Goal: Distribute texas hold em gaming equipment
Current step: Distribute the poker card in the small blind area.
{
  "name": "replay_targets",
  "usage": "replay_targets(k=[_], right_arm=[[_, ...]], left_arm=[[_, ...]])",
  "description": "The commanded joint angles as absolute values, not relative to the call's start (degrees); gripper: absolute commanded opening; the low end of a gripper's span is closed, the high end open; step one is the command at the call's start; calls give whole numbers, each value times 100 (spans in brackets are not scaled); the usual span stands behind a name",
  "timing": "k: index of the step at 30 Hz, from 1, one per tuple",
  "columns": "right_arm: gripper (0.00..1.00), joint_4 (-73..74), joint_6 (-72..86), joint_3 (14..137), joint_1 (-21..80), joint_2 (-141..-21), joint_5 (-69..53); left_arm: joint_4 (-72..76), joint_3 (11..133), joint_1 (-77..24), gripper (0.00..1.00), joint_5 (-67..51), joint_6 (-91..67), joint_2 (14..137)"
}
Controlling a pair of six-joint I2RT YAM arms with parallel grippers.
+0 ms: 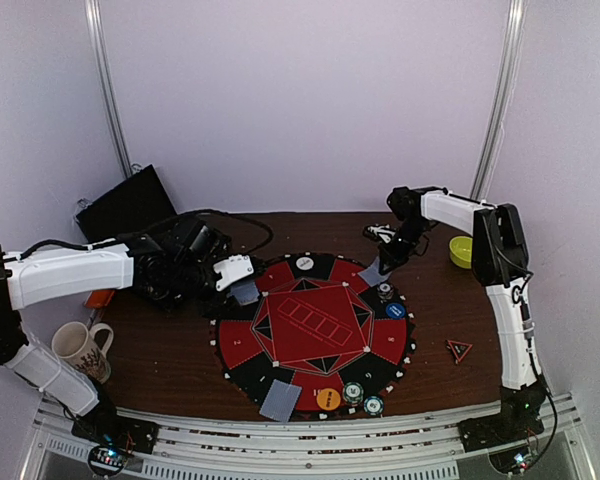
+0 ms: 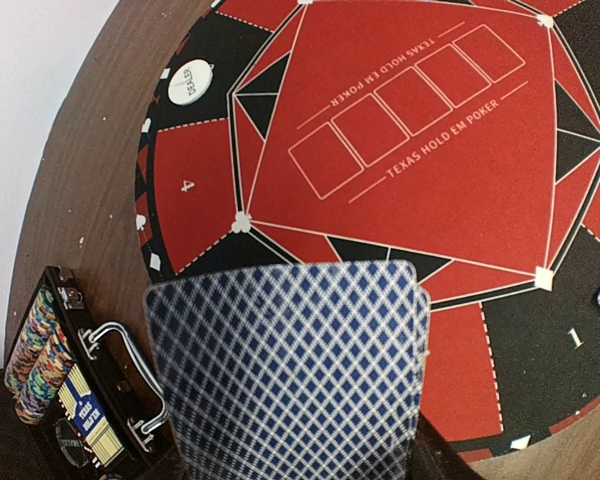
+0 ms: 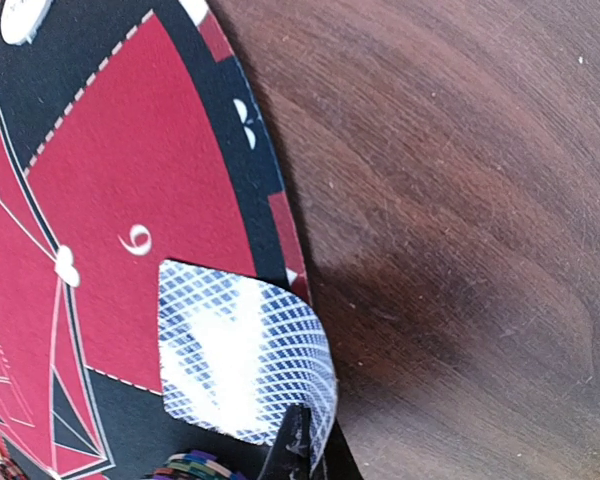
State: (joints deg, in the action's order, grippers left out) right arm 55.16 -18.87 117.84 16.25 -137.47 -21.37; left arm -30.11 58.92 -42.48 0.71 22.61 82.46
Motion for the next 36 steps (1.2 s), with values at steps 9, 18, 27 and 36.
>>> replay_targets(k=[9,18,27,36], right_arm=[[8,5602,-2303,11895,1618,-13948,-1522],[44,5001,-2109,11728,1799,-13847,-4],[50,4582,-1889,11681,2121,-13171,554],[57,2912,-258,9951,2646,-11010,-1900]], left_arm=[[-2997,6056,-4225,53,160,2270,8262],[-3026,6107,-4219,53,176,2281,8279],[-3032,6133,-4220,53,193,2250,8218],[-2889,6241,-4219,53,160,2186,8139]])
